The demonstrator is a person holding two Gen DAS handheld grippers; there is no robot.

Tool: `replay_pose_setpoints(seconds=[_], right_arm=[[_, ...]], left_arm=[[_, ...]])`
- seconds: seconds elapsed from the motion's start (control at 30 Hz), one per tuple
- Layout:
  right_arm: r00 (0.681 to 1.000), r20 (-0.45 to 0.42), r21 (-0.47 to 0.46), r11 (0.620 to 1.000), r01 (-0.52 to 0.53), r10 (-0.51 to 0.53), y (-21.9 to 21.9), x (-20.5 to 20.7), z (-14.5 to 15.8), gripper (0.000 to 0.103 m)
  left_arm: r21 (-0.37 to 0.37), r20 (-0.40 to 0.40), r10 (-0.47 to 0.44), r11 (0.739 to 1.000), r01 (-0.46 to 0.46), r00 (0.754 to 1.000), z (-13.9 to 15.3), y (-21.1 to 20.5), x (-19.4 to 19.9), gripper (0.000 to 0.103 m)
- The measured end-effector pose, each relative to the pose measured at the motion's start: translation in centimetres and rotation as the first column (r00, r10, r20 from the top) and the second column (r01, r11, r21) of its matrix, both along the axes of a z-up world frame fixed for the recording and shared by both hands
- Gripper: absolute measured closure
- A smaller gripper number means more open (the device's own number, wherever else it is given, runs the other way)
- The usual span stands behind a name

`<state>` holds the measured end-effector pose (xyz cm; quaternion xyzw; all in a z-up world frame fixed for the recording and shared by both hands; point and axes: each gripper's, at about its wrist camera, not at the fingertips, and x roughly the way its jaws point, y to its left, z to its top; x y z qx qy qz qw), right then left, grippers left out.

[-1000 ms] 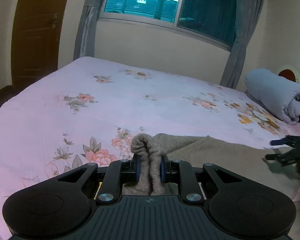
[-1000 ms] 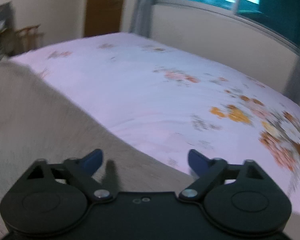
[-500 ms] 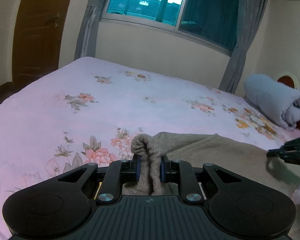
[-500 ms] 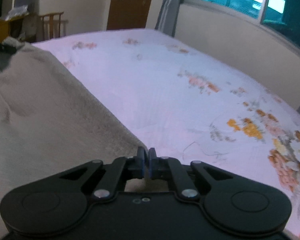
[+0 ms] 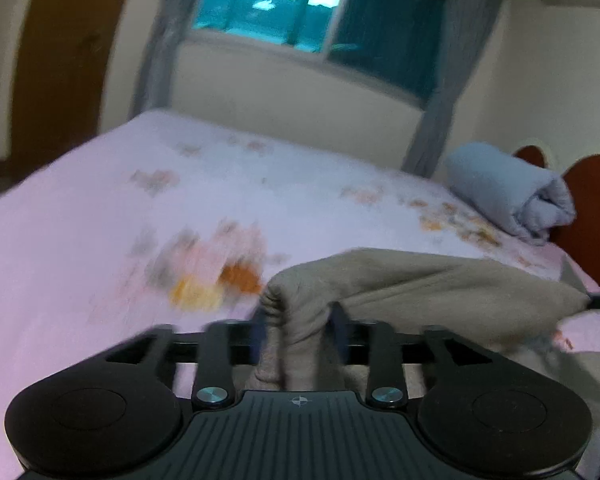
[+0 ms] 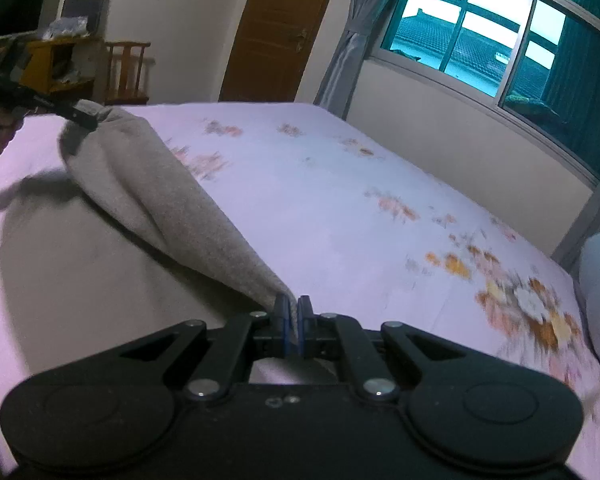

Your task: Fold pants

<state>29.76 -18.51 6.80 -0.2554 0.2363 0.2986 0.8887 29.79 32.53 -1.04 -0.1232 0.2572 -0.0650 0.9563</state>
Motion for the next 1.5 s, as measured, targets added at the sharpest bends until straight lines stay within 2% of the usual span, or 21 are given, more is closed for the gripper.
replay_pose_setpoints(seconds=[0.03,0.07,0.13,0.2,0.33,0.4,0.47,0.57,0.63,0.7,0.77,0.8,1.03,1.13,1.17,1.23,1.3,1.37,1.4,1.43,1.5], right_arm=[[1.0,-0.005,-0.014,1.0,0.005,-0.005,0.1,-1.7,-0.8,0.103],[1.0,-0.012,-0.023,1.0,0.012,-0.013,0.1,-3.1,-1.7,0.103],[0.997,-0.06,-0.018,0.999,0.04,-0.041,0.0,-5.3,-4.0,0.103],[0.994,-0.093,-0.019,0.998,0.06,-0.061,0.0,-6.3,-6.0,0.103],[0.991,-0.093,-0.021,0.995,0.095,-0.096,0.8,-6.9,-7.5,0.103],[0.989,-0.095,0.005,0.994,0.112,-0.111,0.9,-6.6,-7.3,0.103],[0.988,-0.091,0.025,0.992,0.124,-0.122,0.9,-6.7,-7.2,0.103],[0.987,-0.077,0.048,0.989,0.143,-0.139,0.9,-7.5,-7.1,0.103],[0.985,-0.074,0.06,0.985,0.161,-0.157,0.8,-8.3,-7.5,0.103],[0.983,-0.071,0.077,0.982,0.175,-0.17,0.5,-9.0,-7.9,0.103],[0.981,-0.071,0.09,0.978,0.186,-0.18,0.5,-9.5,-8.1,0.103],[0.98,-0.071,0.098,0.977,0.19,-0.184,0.4,-9.6,-8.2,0.103],[0.981,-0.065,0.112,0.976,0.187,-0.181,0.0,-9.8,-8.2,0.103],[0.98,-0.084,0.107,0.976,0.188,-0.18,0.1,-9.4,-8.4,0.103],[0.979,-0.085,0.105,0.976,0.191,-0.183,0.1,-9.3,-8.5,0.103],[0.978,-0.094,0.106,0.975,0.196,-0.186,0.1,-9.1,-8.4,0.103],[0.978,-0.093,0.106,0.975,0.196,-0.186,0.2,-9.0,-8.2,0.103],[0.979,-0.076,0.124,0.972,0.199,-0.19,0.0,-9.0,-7.2,0.103],[0.979,-0.047,0.144,0.968,0.204,-0.199,-0.2,-9.4,-6.4,0.103],[0.976,0.0,0.169,0.962,0.213,-0.216,-0.4,-10.0,-5.3,0.103],[0.961,0.113,0.23,0.947,0.223,-0.254,-1.0,-11.9,-3.0,0.103]], left_arm=[[-0.008,-0.026,0.025,1.0,-0.025,0.999,-0.6,0.4,-1.4,0.032],[-0.015,-0.055,0.072,0.997,-0.073,0.996,-1.3,0.8,-3.0,0.022],[-0.068,-0.092,0.144,0.986,-0.15,0.985,-2.4,1.7,-6.7,0.022],[-0.127,-0.137,0.215,0.964,-0.233,0.967,-2.9,2.0,-10.4,0.022],[-0.264,-0.167,0.229,0.927,-0.268,0.959,-3.8,0.9,-14.5,0.023],[-0.271,-0.183,0.216,0.927,-0.261,0.959,-4.1,-0.2,-14.6,0.026],[-0.287,-0.193,0.215,0.921,-0.264,0.957,-4.5,-1.1,-13.9,0.039],[-0.352,-0.214,0.209,0.895,-0.275,0.954,-5.3,-2.1,-12.1,0.051],[-0.374,-0.266,0.211,0.877,-0.302,0.941,-6.3,-2.6,-11.0,0.059],[-0.403,-0.268,0.208,0.863,-0.306,0.941,-6.6,-3.2,-10.4,0.064],[-0.365,-0.283,0.233,0.871,-0.329,0.93,-6.6,-3.6,-9.5,0.081],[-0.361,-0.287,0.24,0.87,-0.337,0.927,-6.7,-3.6,-9.3,0.084],[-0.351,-0.255,0.205,0.891,-0.288,0.945,-5.3,-3.6,-9.0,0.085],[-0.35,-0.292,0.24,0.874,-0.337,0.926,-5.7,-3.0,-8.5,0.076],[-0.347,-0.302,0.246,0.871,-0.347,0.921,-6.0,-2.8,-8.3,0.076],[-0.322,-0.31,0.243,0.883,-0.343,0.919,-6.2,-3.1,-7.9,0.077],[-0.295,-0.299,0.243,0.896,-0.331,0.923,-5.8,-3.4,-7.7,0.084],[-0.299,-0.215,0.238,0.907,-0.296,0.947,-3.8,-3.6,-7.9,0.086],[-0.29,-0.108,0.231,0.923,-0.253,0.967,-1.7,-4.1,-8.5,0.086],[-0.281,0.002,0.223,0.936,-0.213,0.975,0.1,-4.5,-9.2,0.086],[-0.283,0.146,0.17,0.951,-0.124,0.975,2.0,-4.7,-10.1,0.086]])
